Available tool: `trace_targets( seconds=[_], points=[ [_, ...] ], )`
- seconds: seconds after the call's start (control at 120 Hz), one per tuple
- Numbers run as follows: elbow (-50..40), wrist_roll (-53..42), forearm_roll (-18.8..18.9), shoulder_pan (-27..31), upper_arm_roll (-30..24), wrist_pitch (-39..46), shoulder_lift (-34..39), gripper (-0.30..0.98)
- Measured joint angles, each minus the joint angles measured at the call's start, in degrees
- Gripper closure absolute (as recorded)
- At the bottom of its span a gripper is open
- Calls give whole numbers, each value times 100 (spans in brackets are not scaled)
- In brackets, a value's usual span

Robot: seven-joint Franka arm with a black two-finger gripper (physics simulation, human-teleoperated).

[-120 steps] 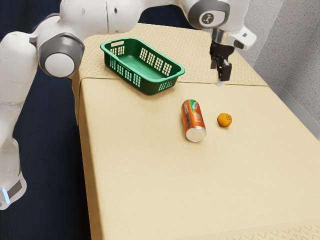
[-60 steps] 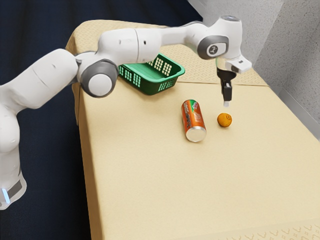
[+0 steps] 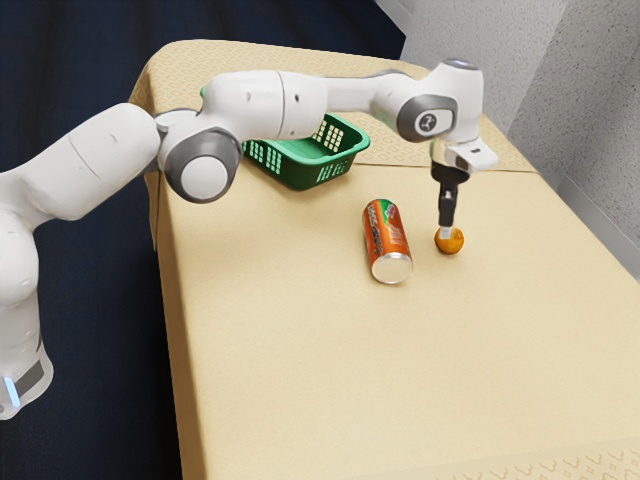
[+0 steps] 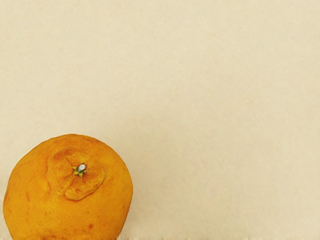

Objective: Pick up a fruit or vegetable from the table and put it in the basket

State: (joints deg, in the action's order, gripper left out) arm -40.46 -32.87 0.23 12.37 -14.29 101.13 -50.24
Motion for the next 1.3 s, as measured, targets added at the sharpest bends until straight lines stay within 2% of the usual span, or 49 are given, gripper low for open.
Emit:
trace_targets(
  seconds=[0.4,0.85,1.3],
  points=[
    [158,-181,-267,204,102,119,-188,0],
    [192,-147,-893,208,94,1030,-508,0],
    [125,-122,-1091,203,186,1331,-661,0]
  ],
)
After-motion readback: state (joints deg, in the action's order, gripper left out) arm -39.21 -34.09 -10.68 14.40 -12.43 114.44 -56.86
